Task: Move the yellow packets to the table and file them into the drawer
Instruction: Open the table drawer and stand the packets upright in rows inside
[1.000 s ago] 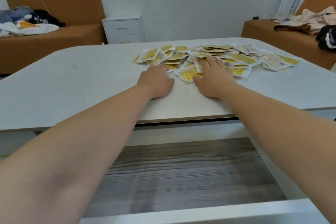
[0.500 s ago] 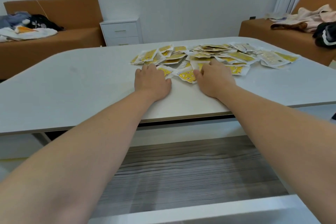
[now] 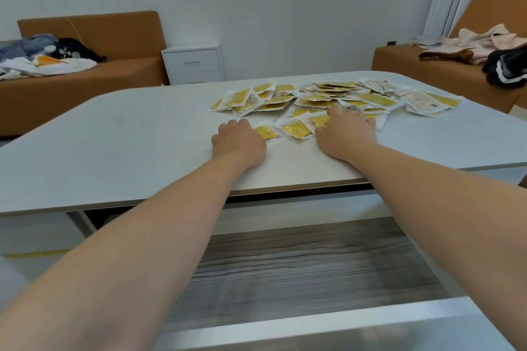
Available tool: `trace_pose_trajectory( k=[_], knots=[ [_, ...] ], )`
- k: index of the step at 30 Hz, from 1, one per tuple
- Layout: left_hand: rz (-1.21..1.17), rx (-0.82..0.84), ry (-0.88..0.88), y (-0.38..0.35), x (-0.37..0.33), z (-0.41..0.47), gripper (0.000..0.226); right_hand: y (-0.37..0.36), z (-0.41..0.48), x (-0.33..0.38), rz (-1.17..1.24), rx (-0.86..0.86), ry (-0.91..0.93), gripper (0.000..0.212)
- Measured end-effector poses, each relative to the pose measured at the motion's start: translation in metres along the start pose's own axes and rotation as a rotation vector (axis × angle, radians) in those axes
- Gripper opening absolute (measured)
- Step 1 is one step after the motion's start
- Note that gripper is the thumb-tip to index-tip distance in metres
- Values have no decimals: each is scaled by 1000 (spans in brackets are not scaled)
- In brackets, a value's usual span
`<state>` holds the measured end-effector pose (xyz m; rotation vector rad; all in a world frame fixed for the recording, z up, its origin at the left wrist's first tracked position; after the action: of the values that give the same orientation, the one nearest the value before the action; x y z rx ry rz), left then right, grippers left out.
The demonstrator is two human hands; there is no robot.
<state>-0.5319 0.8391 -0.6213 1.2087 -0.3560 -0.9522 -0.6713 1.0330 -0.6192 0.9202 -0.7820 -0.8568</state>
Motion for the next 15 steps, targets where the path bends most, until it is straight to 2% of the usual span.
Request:
trace_pose_trajectory(
  k=[5,11,15],
  knots=[
    [-55,-50,78,7,9,1,52,9,-2,6,106,-39,30,47],
    [-518,-18,204,5,26,5,54,15,0,2,454,-18,-86,60],
    [-742,-74,235,10,31,2,58,19,1,1,595,-77,-186,64]
  ],
)
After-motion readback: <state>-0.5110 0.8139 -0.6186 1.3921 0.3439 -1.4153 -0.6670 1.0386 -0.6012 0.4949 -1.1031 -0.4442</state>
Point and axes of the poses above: each hand's wrist, its own z-axis towards the middle knuckle, its own y-axis out of the back of the hand, x = y × z, the point moved 9 cm from there along z, towards the middle knuckle, and after that the axes turned 10 degrees about -x, right-handed, at the moved point
